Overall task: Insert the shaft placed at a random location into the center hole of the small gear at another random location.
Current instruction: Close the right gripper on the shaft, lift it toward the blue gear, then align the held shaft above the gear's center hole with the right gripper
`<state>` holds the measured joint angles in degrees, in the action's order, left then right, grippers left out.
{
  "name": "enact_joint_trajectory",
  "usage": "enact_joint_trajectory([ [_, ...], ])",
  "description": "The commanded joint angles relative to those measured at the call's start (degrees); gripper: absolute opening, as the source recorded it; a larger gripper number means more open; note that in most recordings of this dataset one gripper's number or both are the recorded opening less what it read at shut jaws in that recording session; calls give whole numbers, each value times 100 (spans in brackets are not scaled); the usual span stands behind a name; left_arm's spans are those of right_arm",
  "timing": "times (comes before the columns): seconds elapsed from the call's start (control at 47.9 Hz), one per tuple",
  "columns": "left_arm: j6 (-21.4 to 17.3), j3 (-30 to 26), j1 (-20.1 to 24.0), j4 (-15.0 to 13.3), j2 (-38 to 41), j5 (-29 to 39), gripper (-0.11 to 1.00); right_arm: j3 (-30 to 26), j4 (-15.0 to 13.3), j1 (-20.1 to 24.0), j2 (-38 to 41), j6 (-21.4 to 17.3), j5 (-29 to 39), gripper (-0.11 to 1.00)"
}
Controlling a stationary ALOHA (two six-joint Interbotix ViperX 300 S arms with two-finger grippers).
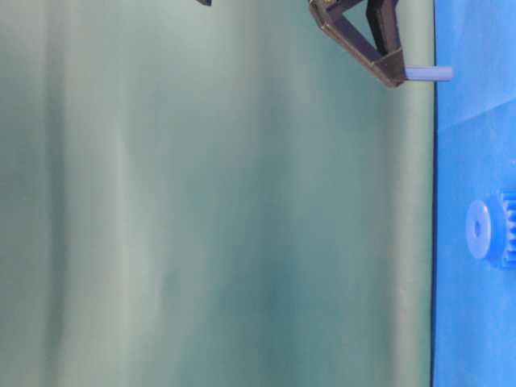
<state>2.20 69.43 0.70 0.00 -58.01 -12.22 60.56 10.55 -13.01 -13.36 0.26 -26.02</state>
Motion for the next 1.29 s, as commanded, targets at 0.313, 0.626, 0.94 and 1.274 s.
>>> enact_joint_trajectory([
  [0.313, 9, -62, 9, 9, 0, 18, 0, -835, -18, -9, 580, 35, 62, 3],
  [0.626, 9, -62, 9, 9, -9, 26, 0, -2030, -114, 26, 1406, 123, 563, 3],
  [0.94, 9, -53, 9, 9, -35, 44, 0, -2813, -114, 35, 1969, 176, 782, 3],
  [1.274, 9, -53, 9, 9, -70, 62, 0, -2883, -114, 44, 2092, 176, 773, 3],
])
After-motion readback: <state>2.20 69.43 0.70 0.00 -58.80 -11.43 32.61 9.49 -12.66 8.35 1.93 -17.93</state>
